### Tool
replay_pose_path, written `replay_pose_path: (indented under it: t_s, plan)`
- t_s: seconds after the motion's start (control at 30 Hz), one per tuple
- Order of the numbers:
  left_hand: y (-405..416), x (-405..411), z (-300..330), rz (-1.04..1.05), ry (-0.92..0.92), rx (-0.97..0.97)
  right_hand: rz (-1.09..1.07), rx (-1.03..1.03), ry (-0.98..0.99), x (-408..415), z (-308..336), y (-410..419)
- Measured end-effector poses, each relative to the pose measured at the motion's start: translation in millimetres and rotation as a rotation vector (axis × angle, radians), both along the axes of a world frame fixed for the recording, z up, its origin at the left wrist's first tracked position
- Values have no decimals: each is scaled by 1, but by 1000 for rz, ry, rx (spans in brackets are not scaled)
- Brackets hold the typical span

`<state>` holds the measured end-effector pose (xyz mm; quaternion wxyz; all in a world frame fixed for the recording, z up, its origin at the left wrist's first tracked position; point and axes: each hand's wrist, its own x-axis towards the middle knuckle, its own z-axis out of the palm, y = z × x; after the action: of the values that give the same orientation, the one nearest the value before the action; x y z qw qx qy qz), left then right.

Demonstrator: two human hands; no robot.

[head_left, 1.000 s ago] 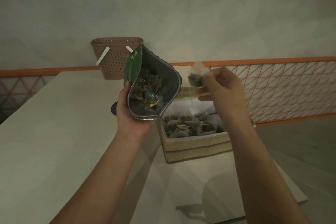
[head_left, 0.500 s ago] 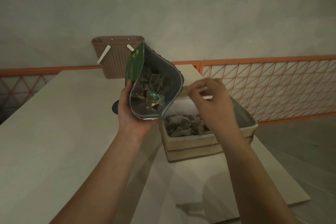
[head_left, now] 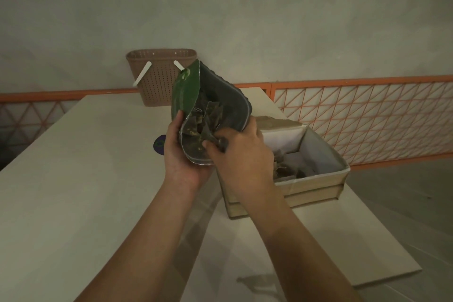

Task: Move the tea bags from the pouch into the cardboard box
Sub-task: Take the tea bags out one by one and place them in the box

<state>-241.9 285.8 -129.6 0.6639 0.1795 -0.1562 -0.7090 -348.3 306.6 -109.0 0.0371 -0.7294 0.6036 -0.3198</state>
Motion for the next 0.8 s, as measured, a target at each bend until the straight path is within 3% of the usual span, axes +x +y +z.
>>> replay_pose_path:
  t_s: [0.17, 0.5, 0.57, 0.7, 0.8]
  plan:
    - [1, -1, 1, -27, 5, -25, 70, 16, -144, -7, 0, -1]
    - [-3, 2, 2, -78, 95, -91, 185, -100, -832, -65, 20, 4]
    - [-4, 3, 0, -98, 87, -100, 179, -83, -824, -78, 20, 0]
    - [-6, 3, -2, -114, 94, -102, 119, 31, -565, -88, 2, -16]
    - [-7, 3, -4, -106, 82, -101, 74, 83, -497, -89, -6, -29]
